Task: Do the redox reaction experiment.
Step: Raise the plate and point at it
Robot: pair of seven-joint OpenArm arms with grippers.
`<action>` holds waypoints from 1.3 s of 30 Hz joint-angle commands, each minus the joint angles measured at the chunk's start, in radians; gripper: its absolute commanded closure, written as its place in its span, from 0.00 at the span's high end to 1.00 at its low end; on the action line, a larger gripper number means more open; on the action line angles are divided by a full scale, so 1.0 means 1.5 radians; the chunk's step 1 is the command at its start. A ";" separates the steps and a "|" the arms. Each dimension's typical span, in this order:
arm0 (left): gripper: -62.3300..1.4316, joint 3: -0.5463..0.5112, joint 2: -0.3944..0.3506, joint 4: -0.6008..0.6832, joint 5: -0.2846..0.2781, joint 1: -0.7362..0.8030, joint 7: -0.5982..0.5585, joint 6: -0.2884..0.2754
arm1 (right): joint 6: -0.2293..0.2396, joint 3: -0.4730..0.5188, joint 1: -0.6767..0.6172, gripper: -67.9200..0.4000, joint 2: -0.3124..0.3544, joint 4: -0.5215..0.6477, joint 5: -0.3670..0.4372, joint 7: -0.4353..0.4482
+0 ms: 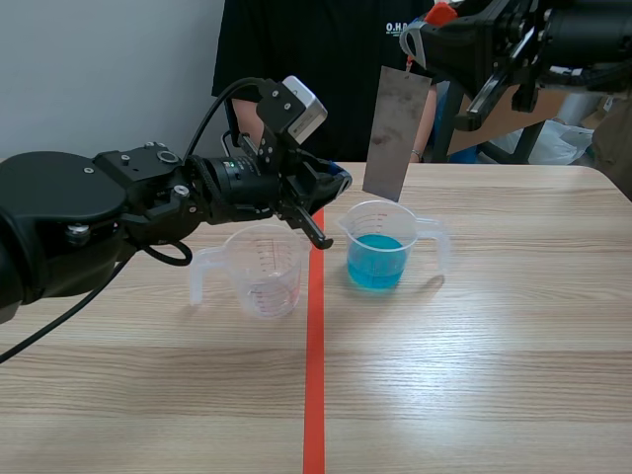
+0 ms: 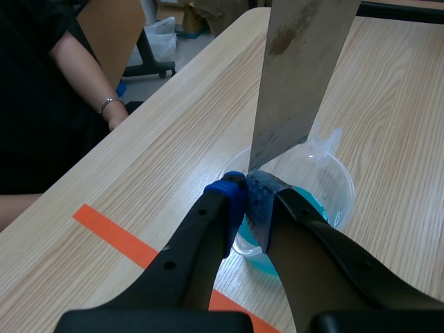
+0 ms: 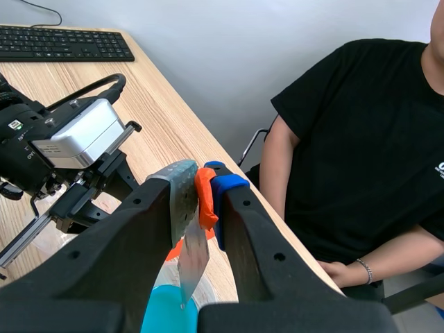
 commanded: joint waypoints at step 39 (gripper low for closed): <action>0.06 0.001 0.023 0.010 0.023 -0.015 0.020 0.013 | 0.004 0.011 0.017 0.03 0.005 0.012 0.005 0.005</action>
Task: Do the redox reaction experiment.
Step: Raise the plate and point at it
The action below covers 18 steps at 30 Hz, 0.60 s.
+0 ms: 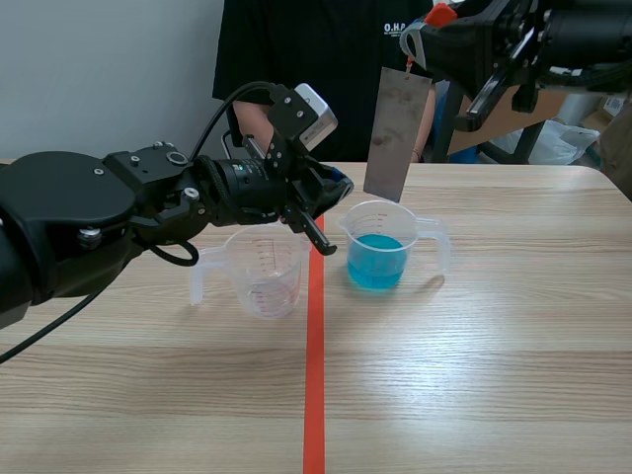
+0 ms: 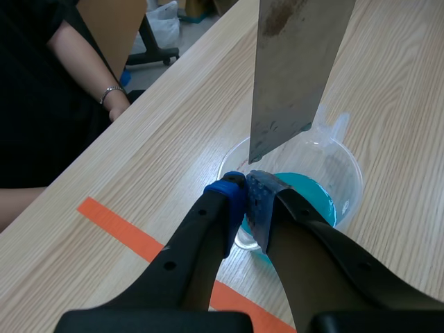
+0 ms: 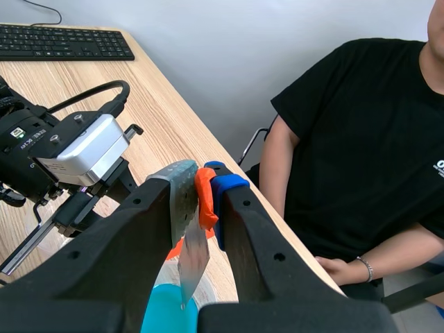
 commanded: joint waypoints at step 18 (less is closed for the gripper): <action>0.06 0.000 -0.065 0.058 -0.054 0.006 -0.039 -0.001 | 0.004 0.011 0.017 0.03 0.005 0.012 0.005 0.007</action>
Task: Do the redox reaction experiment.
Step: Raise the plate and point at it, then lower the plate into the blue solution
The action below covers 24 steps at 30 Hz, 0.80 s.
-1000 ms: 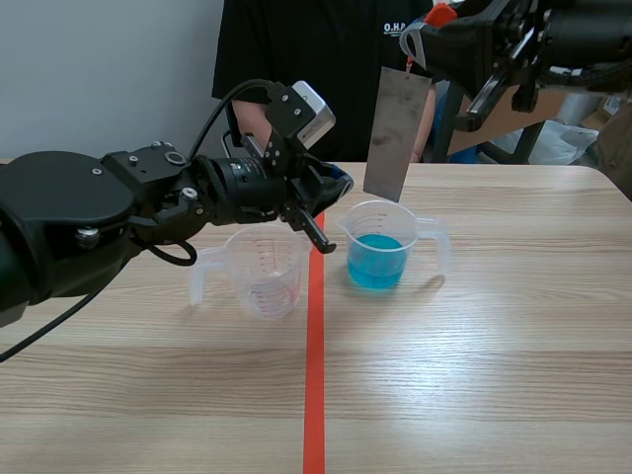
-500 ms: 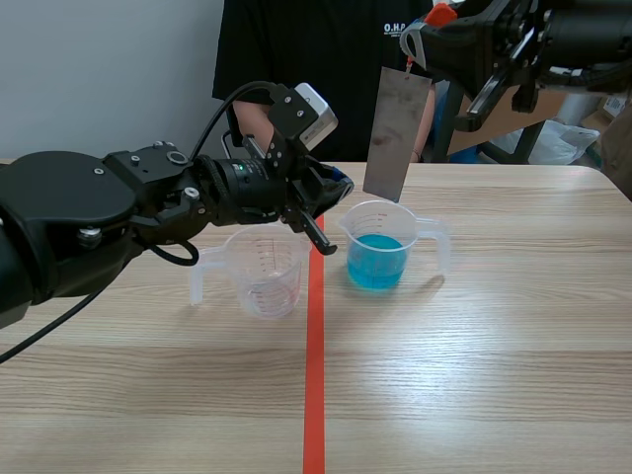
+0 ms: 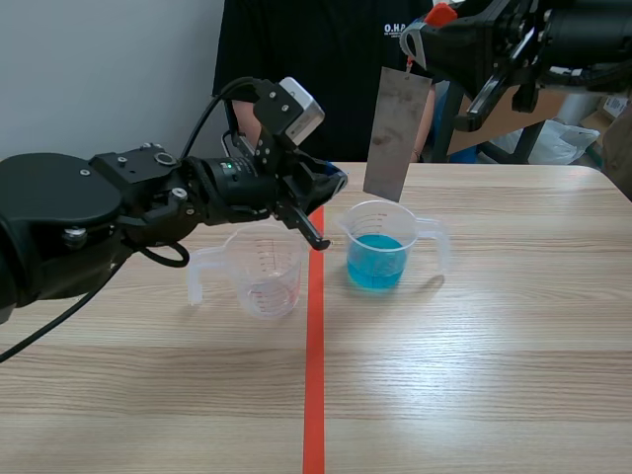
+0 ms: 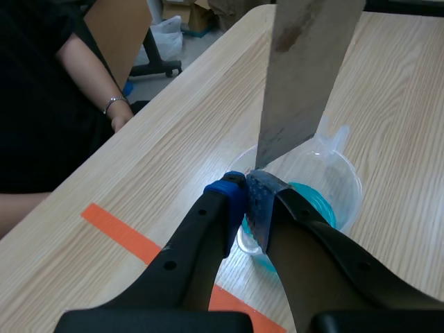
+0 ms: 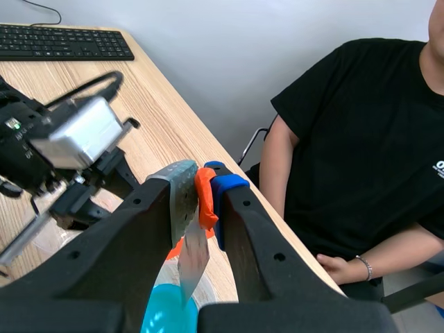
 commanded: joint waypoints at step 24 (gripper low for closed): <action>0.06 -0.458 -0.534 0.369 -0.237 0.697 -0.050 0.019 | 0.004 0.009 -0.002 0.03 0.005 0.005 0.000 0.006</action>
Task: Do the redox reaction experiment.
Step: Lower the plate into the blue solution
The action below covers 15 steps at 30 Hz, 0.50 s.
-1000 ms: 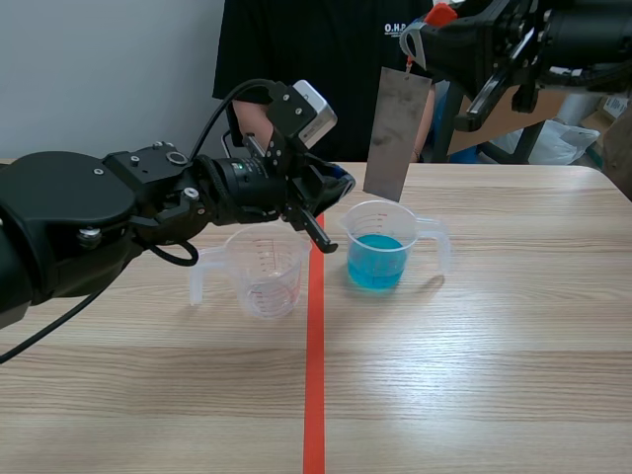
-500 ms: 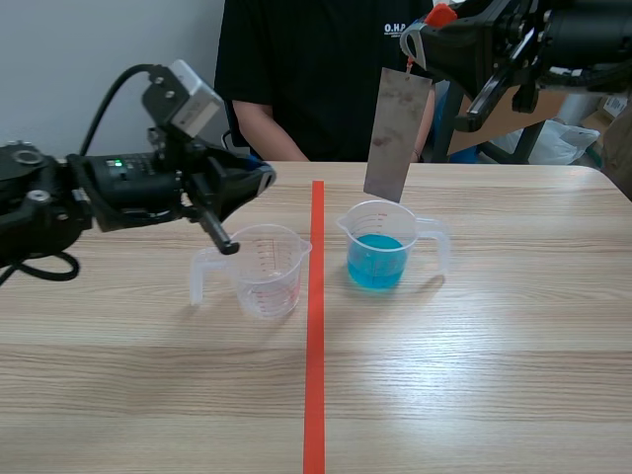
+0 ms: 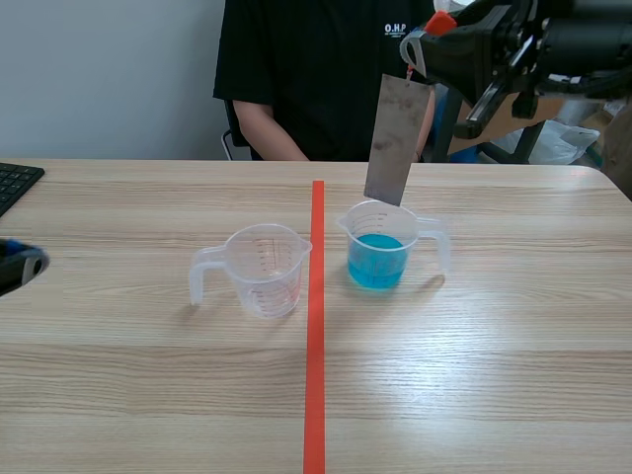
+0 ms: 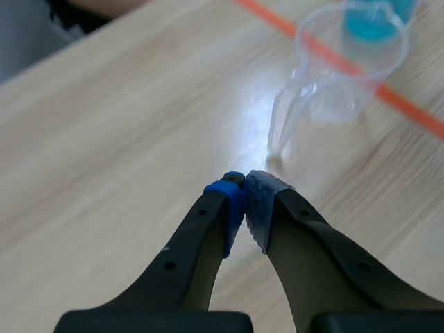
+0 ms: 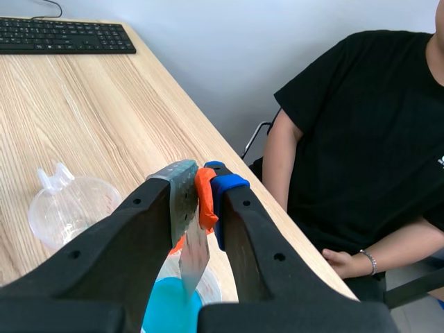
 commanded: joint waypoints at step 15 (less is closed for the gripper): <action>0.06 -0.272 0.246 -0.002 -0.002 0.417 -0.043 -0.001 | 0.004 -0.027 0.011 0.03 0.001 -0.073 -0.047 0.094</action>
